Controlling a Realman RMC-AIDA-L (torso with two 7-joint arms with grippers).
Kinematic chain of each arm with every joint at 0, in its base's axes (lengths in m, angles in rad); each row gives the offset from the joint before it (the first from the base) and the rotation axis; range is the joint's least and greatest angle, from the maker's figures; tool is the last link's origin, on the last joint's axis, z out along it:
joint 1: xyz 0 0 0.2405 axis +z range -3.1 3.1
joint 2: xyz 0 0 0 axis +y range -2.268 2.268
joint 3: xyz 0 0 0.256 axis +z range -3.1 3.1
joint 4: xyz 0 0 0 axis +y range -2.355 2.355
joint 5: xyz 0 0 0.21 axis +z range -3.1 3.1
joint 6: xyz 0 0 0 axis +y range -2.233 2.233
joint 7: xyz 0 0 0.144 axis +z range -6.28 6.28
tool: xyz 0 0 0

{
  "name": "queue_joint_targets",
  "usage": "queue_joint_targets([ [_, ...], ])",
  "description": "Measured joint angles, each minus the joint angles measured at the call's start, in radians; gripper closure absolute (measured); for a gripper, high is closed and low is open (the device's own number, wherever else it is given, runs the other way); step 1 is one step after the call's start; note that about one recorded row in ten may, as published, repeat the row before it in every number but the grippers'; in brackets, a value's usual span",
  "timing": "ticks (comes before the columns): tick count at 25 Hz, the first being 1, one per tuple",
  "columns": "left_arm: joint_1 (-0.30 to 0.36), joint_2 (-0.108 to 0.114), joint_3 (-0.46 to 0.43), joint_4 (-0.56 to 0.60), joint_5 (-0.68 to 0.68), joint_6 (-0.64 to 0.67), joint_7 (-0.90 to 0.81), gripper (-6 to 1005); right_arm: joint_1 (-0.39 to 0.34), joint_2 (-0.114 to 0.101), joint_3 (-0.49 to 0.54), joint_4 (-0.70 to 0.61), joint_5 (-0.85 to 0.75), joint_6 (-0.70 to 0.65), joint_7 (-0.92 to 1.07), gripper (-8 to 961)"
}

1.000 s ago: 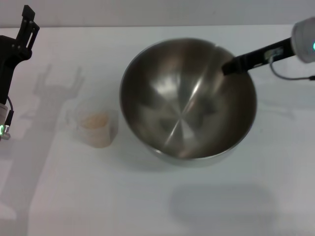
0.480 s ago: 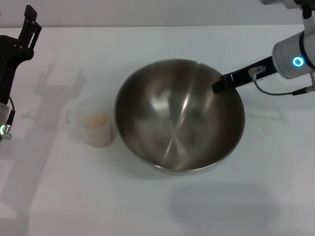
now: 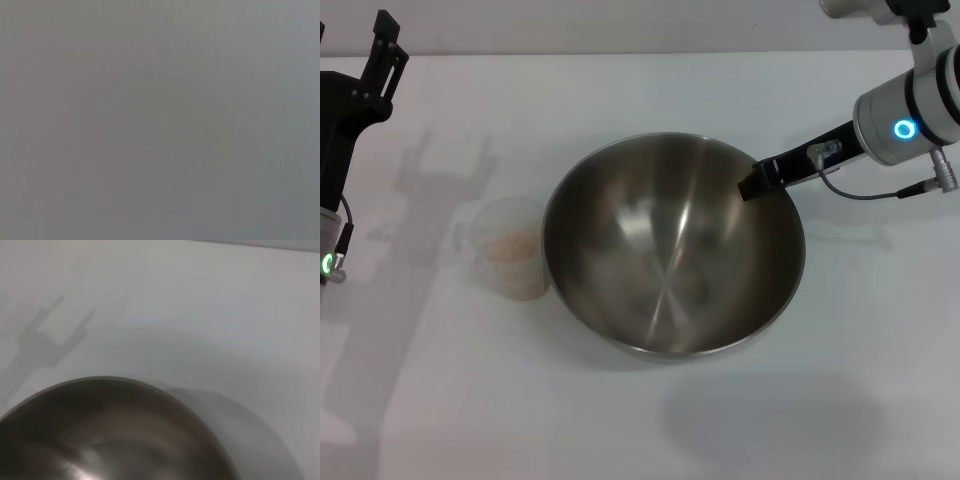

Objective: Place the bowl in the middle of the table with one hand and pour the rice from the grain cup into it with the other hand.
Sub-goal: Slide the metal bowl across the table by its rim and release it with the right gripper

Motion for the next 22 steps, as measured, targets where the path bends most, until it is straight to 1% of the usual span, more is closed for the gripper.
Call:
queue_joint_targets([
  [8, -0.001, 0.0, 0.003, -0.002, 0.0, -0.001, -0.018, 281, 0.013, -0.001, 0.006, 0.016, -0.013, -0.001, -0.001, 906],
  [13, 0.002, 0.0, 0.003, -0.002, 0.0, 0.001, -0.021, 283, 0.01, -0.001, 0.007, -0.015, -0.012, -0.004, -0.015, 719],
  [19, 0.012, 0.0, 0.002, -0.003, 0.0, 0.001, -0.023, 286, 0.0, 0.002, 0.002, -0.124, -0.004, -0.034, -0.059, 479],
  [22, 0.018, 0.0, 0.002, -0.003, 0.0, 0.004, -0.023, 287, 0.003, 0.002, 0.005, -0.16, 0.001, -0.062, -0.075, 442],
])
